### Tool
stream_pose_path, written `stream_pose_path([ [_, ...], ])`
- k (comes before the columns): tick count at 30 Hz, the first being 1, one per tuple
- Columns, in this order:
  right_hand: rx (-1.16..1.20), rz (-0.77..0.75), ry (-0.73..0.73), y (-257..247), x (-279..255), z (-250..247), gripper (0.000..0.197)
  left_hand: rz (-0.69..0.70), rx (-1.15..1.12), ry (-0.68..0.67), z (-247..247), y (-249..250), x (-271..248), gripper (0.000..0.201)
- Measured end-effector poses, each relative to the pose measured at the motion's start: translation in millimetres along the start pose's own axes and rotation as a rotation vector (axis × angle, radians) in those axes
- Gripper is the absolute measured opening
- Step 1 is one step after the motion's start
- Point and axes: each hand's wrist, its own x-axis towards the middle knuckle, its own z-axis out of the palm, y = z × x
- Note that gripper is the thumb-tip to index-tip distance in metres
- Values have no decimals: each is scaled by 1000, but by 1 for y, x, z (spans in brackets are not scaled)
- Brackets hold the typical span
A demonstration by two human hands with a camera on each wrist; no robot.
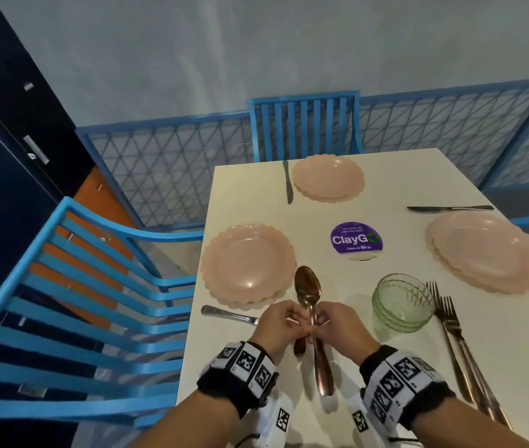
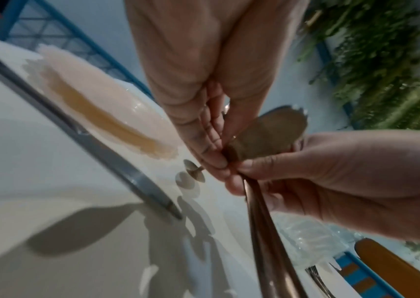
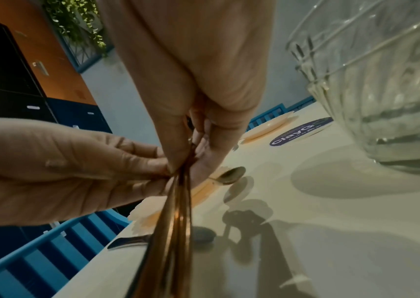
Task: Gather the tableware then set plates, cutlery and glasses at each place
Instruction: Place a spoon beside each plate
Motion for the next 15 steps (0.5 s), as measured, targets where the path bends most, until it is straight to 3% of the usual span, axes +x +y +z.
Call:
stream_pose_path([
  [3, 87, 25, 9, 2, 2, -1, 36, -21, 82, 37, -3, 1, 4, 37],
  [6, 257, 46, 8, 1, 3, -3, 20, -107, 51, 43, -14, 1, 9, 55],
  [9, 396, 56, 46, 3, 2, -8, 17, -120, -9, -29, -38, -1, 7, 38],
  [11, 432, 50, 69, 6, 2, -12, 21, -70, 67, -72, -63, -9, 2, 23],
  [15, 509, 49, 93, 6, 3, -15, 24, -68, 422, -122, -119, -28, -9, 29],
])
